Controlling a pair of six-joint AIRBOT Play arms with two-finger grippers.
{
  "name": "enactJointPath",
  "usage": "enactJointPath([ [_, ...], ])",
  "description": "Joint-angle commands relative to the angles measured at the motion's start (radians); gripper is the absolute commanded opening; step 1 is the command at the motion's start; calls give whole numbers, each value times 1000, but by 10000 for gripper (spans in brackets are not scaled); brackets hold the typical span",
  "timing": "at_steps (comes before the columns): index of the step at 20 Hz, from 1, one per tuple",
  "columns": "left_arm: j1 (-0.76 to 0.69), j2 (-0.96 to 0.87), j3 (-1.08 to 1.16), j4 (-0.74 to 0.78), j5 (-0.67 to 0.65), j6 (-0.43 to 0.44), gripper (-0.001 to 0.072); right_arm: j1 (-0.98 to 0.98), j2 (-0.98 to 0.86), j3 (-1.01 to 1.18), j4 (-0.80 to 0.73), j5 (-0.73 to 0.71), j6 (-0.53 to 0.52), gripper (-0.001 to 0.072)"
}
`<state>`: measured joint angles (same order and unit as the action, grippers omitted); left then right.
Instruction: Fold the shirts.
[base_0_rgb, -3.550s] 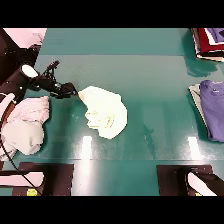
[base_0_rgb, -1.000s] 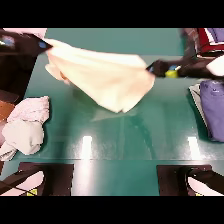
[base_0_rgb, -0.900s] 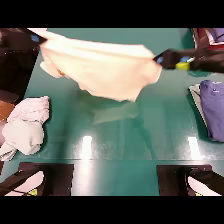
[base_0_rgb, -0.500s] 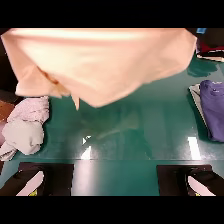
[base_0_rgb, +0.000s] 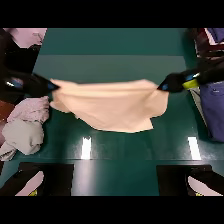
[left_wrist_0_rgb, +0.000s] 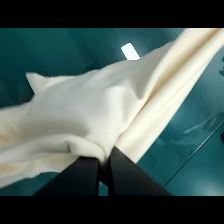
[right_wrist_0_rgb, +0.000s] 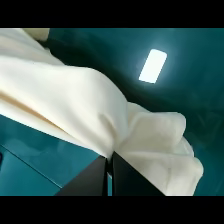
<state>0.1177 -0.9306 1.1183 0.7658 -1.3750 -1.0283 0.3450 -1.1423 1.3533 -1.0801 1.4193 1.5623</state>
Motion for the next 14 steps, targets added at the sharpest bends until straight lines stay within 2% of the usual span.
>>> enactJointPath([
  [1, 0, -44, -292, -6, 176, 61, 27, 19, -59, -219, 6, -174, -11, 16],
  [5, 0, -115, -335, -14, 285, 67, 29, 19, -108, -285, 14, -258, -11, 16],
  [6, 0, -119, -332, -14, 285, 66, 95, 19, -113, -285, 14, -257, -11, 16],
  [7, 0, -120, -325, -14, 277, 55, 346, 18, -112, -285, 14, -260, -11, 16],
  [8, 1, -119, -307, -9, 253, 56, 532, 17, -108, -285, 13, -266, -11, 16],
  [9, 6, -119, -274, 17, 228, 55, 543, 14, -100, -285, 11, -268, -11, 16],
  [12, 82, -119, -90, 125, 126, -41, 543, -9, -50, -285, 11, -268, -11, 16],
  [14, 144, -120, -46, 161, 116, -83, 543, -39, -10, -285, 11, -269, -11, 16],
])
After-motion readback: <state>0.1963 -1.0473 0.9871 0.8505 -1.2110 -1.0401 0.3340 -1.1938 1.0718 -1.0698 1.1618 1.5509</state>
